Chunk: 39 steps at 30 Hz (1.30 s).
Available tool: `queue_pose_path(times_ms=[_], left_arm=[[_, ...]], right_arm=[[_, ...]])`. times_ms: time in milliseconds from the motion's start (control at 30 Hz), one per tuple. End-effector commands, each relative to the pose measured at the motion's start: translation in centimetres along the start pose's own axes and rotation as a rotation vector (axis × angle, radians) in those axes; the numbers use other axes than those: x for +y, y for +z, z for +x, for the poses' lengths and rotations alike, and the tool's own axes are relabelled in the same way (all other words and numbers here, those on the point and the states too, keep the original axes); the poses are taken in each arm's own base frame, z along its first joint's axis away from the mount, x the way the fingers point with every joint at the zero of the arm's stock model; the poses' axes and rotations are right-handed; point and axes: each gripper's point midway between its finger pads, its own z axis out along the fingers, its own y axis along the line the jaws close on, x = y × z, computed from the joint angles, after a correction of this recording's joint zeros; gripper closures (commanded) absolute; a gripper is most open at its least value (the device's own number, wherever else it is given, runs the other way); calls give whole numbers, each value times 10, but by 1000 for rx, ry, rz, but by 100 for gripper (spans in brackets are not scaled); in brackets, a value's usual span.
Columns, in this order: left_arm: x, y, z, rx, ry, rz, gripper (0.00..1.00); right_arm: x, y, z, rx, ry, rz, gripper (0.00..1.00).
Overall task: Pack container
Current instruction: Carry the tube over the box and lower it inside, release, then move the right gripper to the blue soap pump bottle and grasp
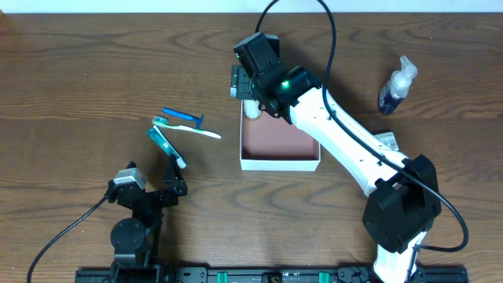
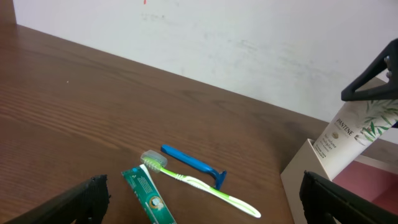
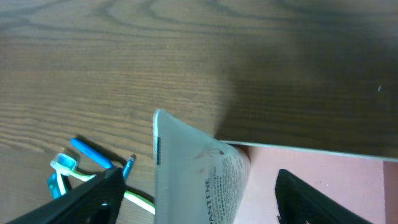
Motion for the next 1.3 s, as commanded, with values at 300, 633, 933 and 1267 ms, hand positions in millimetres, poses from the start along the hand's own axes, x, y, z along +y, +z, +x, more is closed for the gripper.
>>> queue_pose_path(times_ms=[300, 633, 933, 1267], left_arm=[[9, 1, 16, 45, 11, -33, 2], [9, 1, 16, 45, 11, -34, 2], [9, 1, 16, 45, 11, -34, 2], [9, 1, 16, 45, 11, -34, 2]], right_arm=[[-25, -103, -79, -201, -21, 66, 8], [-169, -151, -119, -203, -108, 364, 12], [-277, -128, -103, -46, 25, 471, 12], [-337, -102, -91, 65, -45, 481, 12]])
